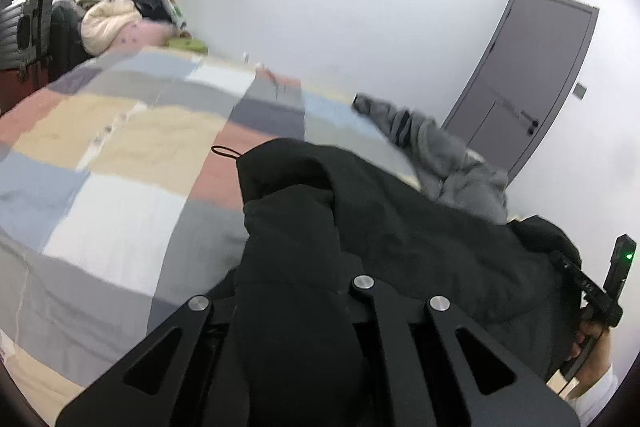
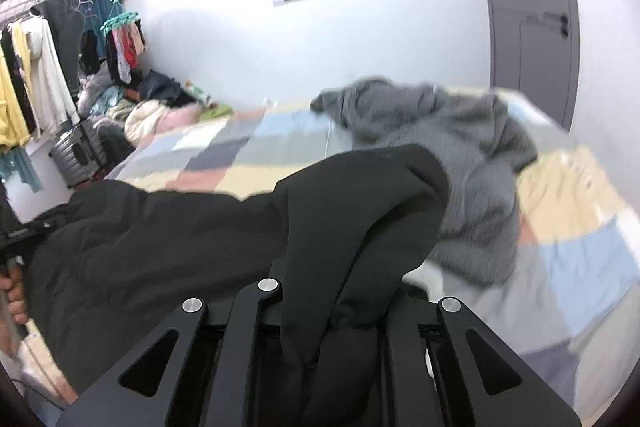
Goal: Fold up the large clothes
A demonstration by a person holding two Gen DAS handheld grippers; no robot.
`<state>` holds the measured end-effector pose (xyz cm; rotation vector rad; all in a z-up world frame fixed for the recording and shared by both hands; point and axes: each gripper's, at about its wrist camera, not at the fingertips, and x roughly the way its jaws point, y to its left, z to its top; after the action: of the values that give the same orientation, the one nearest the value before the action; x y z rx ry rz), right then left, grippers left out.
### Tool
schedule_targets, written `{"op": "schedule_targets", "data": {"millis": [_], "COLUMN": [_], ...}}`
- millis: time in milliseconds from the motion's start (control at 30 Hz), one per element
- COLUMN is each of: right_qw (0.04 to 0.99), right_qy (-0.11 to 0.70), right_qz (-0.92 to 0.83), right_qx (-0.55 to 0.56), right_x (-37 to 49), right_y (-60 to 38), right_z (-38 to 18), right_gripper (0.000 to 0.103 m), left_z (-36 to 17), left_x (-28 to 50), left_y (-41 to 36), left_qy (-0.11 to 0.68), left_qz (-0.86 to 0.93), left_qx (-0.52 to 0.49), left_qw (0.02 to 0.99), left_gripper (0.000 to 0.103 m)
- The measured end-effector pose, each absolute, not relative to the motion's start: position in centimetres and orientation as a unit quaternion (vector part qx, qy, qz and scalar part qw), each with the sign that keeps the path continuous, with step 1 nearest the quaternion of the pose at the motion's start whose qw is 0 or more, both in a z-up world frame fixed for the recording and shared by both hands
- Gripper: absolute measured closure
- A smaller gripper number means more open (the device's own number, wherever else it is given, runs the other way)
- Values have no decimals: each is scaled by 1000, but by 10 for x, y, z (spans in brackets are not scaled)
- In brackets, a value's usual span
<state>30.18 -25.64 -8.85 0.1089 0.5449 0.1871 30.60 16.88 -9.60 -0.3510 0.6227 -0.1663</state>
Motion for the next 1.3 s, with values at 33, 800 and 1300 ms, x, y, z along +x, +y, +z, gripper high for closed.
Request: {"op": "schedule_targets", "data": {"millis": [33, 800, 1300], "right_qw": [959, 926, 910], "right_qy": [261, 376, 405], "right_qz": [91, 16, 34], "right_qx": [55, 2, 88], "right_x": [305, 391, 360], "right_y": [-257, -259, -285], "right_z": [-85, -167, -174], "right_gripper": [94, 94, 79], "left_z": [-88, -153, -157], "left_x": [305, 381, 357], "left_y": [169, 147, 145], "left_qy": [295, 392, 422], "left_qz": [-80, 11, 11], "left_qx": [-169, -54, -67], "left_qw": [937, 918, 904], "left_gripper": [98, 97, 86]}}
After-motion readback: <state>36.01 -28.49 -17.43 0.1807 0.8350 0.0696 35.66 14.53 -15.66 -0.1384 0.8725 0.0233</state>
